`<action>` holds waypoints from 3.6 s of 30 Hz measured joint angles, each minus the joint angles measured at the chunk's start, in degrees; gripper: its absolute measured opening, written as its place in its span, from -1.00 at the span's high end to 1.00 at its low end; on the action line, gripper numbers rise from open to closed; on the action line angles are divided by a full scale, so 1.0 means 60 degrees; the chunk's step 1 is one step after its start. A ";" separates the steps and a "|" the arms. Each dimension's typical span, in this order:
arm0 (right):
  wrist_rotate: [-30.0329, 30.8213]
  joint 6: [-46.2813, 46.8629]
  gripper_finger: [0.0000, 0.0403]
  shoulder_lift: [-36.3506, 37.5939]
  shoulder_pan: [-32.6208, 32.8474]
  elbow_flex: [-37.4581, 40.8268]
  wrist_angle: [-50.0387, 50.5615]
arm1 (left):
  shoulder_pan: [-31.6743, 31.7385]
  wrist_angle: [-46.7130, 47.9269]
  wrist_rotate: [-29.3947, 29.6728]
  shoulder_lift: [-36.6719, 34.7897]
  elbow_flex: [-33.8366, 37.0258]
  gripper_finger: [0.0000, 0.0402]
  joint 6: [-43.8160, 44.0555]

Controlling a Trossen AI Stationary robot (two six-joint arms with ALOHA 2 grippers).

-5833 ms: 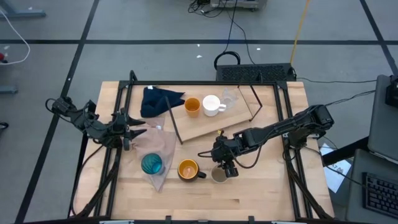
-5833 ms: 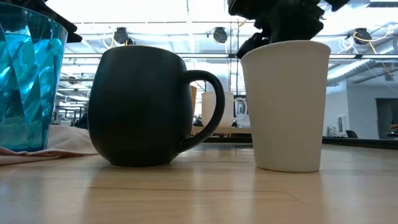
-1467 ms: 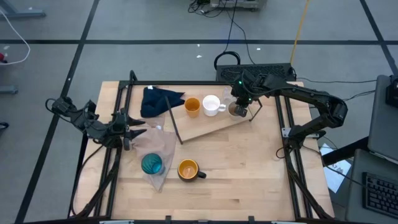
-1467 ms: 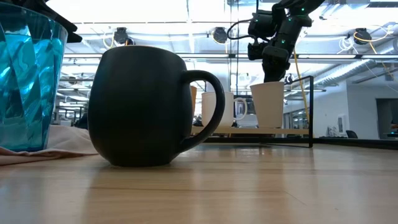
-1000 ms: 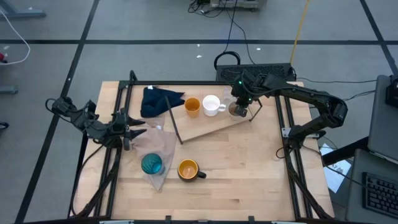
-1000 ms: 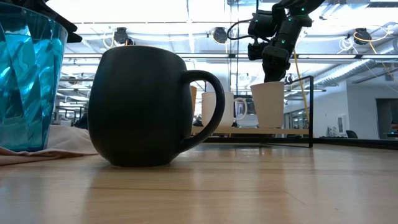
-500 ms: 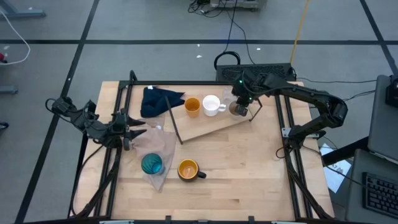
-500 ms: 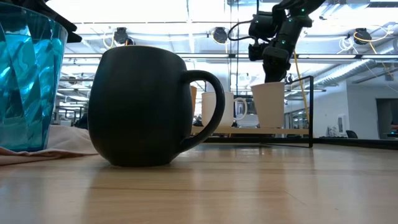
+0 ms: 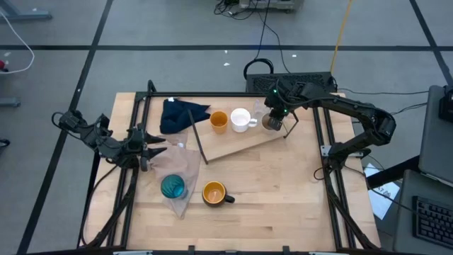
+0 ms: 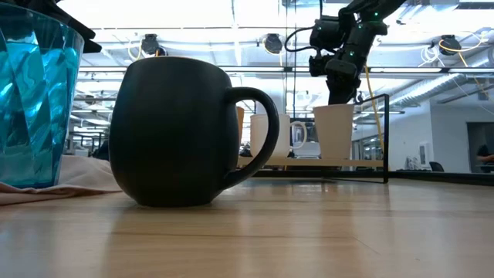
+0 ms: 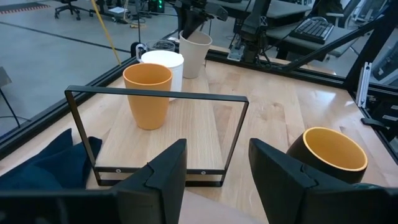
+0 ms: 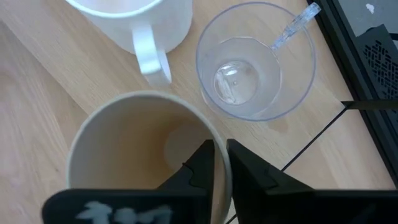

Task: Stack small to large cups/mugs on shelf
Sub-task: Put the gray cup on the shelf aligned with the other transparent cup, then put the black cup on the shelf aligned with the other white cup

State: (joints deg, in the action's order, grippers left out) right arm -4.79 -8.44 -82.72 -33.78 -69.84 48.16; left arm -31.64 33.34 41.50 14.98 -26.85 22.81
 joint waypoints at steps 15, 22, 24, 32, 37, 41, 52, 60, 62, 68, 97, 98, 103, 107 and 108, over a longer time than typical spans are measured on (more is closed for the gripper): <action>-0.0005 0.0036 0.69 0.0000 0.0000 0.0000 0.0015 | 0.0000 -0.0007 0.0000 0.0000 0.0000 0.14 -0.0001; -0.0158 -0.0013 0.67 0.0018 0.0000 0.0000 0.0044 | 0.0000 -0.0011 0.0000 0.0000 0.0000 0.14 -0.0001; -0.0463 -0.0030 0.67 0.0079 -0.0004 0.0000 0.0040 | 0.0000 -0.0011 0.0000 0.0000 0.0000 0.14 -0.0001; -0.0493 -0.0161 0.67 0.0536 -0.0044 0.0000 -0.0031 | 0.0000 -0.0015 0.0004 0.0000 0.0000 0.14 -0.0004; -0.0309 -0.0213 0.67 0.1026 -0.0084 0.0000 -0.0489 | 0.0000 -0.0015 0.0007 0.0000 0.0000 0.14 -0.0004; -0.0198 -0.0205 0.67 0.1723 -0.0048 0.0000 -0.0951 | 0.0000 -0.0015 0.0007 0.0000 0.0000 0.14 0.0002; -0.1450 0.0568 0.67 0.4401 0.1354 0.0000 -0.1858 | 0.0000 -0.0025 0.0091 0.0000 0.0000 0.14 0.0003; -0.1501 0.1390 0.67 0.6359 0.3760 0.1099 -0.2742 | 0.0000 -0.0025 0.0098 0.0000 0.0000 0.14 -0.0001; -0.1465 0.1714 0.67 0.6762 0.4328 0.1940 -0.3960 | 0.0000 -0.0025 0.0098 0.0000 0.0000 0.14 -0.0001; -0.1449 0.2044 0.67 0.6895 0.5441 0.4719 -0.9134 | 0.0000 -0.0023 0.0102 0.0000 0.0000 0.14 0.0009; -0.1684 0.0164 -0.49 -0.0115 0.6154 0.0582 -0.8810 | 0.0000 -0.0013 0.0102 0.0000 0.0000 0.14 0.0005; -0.1675 0.0062 -0.49 -0.0365 0.6208 0.0284 -0.8470 | 0.0001 -0.0008 0.0102 0.0000 0.0000 0.14 -0.0004; -0.1145 -0.0629 -0.42 -0.1510 0.6574 -0.0952 -0.6928 | 0.0000 0.0014 0.0095 0.0000 0.0004 0.14 -0.0037; 0.0073 -0.1220 -0.40 -0.2073 0.6707 -0.1879 -0.5334 | 0.0000 0.0080 0.0095 0.0000 0.0002 0.14 -0.0038; 0.0284 -0.1241 -0.40 -0.2195 0.6706 -0.2082 -0.5045 | 0.0000 0.0130 0.0091 0.0000 0.0004 0.14 -0.0037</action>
State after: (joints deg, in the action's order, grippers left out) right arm -3.09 -15.89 -95.89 6.46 -82.33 17.89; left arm -31.64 34.12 42.04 14.98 -26.83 22.59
